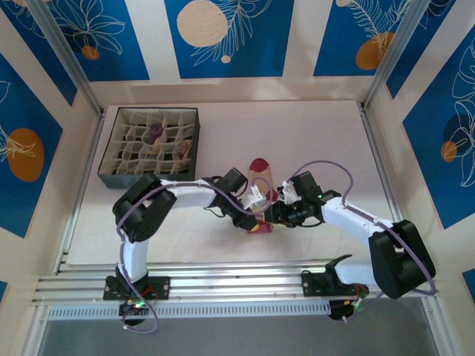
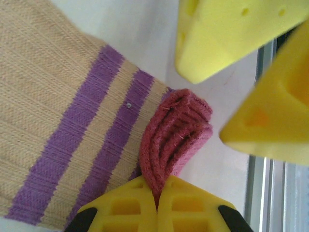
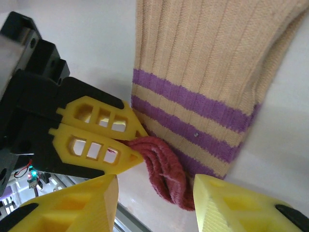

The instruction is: Roll the socks

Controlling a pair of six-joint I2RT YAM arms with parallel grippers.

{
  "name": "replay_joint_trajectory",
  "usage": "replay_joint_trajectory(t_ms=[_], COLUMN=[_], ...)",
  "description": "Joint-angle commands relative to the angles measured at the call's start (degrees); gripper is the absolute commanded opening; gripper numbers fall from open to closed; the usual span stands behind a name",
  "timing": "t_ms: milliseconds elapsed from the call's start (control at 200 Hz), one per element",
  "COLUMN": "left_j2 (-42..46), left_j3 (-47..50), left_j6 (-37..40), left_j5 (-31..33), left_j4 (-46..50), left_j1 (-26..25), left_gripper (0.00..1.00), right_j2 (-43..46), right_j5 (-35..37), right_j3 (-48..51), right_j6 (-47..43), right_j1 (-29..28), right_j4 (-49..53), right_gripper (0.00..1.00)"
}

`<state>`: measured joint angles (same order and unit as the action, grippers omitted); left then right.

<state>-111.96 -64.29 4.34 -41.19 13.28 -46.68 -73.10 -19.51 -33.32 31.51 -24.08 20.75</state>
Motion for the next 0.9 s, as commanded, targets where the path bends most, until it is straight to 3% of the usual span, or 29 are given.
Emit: replay_joint_trajectory(t_ms=[0,240,400,480,735,895], left_j2=[-2.1,-3.9,-1.9,0.4,7.2,13.3], left_j3=[-3.0,-4.3,-1.9,0.2,2.2,6.3], left_j6=[-2.9,-5.6,-4.9,-3.7,4.4,11.5], left_j5=[-3.0,-4.4,-3.3,-1.9,3.9,8.0], left_j4=[3.2,2.1,-1.6,-4.4,-3.1,-4.5], left_j1=[0.9,1.2,1.3,1.2,1.3,1.2], left_gripper=[0.04,0.07,0.14,0.20,0.24,0.26], right_j2=[-2.1,-8.1,-13.0,-15.1,-18.3,-19.3], right_j5=[-1.2,3.4,9.7,11.6,14.3,13.4], right_j3=[-0.4,-3.0,-6.5,-8.2,-9.9,-10.6], right_j6=[1.1,0.6,2.8,3.0,2.2,0.6], right_j1=[-0.8,-2.2,-3.4,-3.9,-5.1,-5.0], right_j4=[-1.9,-0.6,4.7,7.3,10.8,12.2], right_gripper=[0.45,0.40,0.16,0.09,0.00,0.00])
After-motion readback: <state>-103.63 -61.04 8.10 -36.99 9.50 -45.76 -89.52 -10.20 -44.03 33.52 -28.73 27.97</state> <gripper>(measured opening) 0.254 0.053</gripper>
